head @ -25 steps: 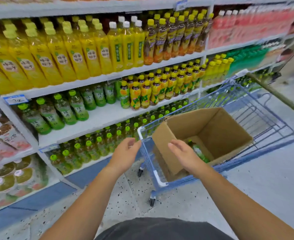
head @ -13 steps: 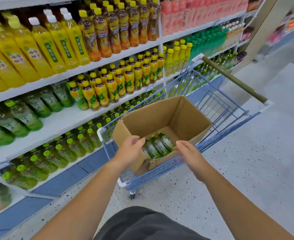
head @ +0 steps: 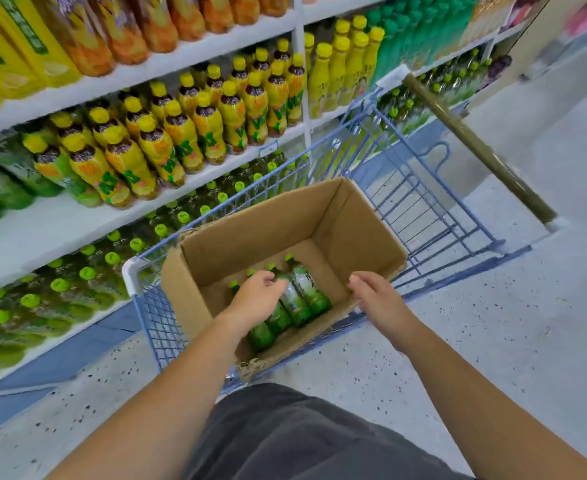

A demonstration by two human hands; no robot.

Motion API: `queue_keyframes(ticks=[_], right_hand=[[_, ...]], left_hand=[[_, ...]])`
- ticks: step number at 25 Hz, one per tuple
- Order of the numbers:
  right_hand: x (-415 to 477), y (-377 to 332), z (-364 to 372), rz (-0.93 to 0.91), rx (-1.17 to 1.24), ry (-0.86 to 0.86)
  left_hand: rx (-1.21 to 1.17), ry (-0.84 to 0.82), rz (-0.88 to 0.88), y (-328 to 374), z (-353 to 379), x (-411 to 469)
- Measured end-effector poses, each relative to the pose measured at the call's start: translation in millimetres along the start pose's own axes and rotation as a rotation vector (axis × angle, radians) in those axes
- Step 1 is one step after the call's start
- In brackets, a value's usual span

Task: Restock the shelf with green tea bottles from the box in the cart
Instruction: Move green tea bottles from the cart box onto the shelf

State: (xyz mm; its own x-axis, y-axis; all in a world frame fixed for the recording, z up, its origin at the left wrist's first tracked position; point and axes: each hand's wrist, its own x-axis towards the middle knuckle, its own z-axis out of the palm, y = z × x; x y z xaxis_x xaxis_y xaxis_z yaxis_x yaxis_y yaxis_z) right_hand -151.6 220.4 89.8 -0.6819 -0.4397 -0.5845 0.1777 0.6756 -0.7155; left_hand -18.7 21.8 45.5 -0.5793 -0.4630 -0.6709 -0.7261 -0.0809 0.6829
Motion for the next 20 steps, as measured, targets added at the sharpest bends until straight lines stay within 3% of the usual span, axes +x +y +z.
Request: queue_keyframes(ticks=[12,16,20], right_hand=[[198.2,39.5,34.6,0.018,-0.456,-0.376],[267.3,63.7,40.7,0.119,-0.677,-0.546],[330.0,93.3,55.1,0.204,-0.735,-0.596]], left_hand=[[-0.043,0.019,-0.325,-37.8,74.7,147.0],[-0.104,0.005,-0.465,-66.6,102.8,192.9],[-0.147,0.098,-0.579,-87.9,123.7,229.2]])
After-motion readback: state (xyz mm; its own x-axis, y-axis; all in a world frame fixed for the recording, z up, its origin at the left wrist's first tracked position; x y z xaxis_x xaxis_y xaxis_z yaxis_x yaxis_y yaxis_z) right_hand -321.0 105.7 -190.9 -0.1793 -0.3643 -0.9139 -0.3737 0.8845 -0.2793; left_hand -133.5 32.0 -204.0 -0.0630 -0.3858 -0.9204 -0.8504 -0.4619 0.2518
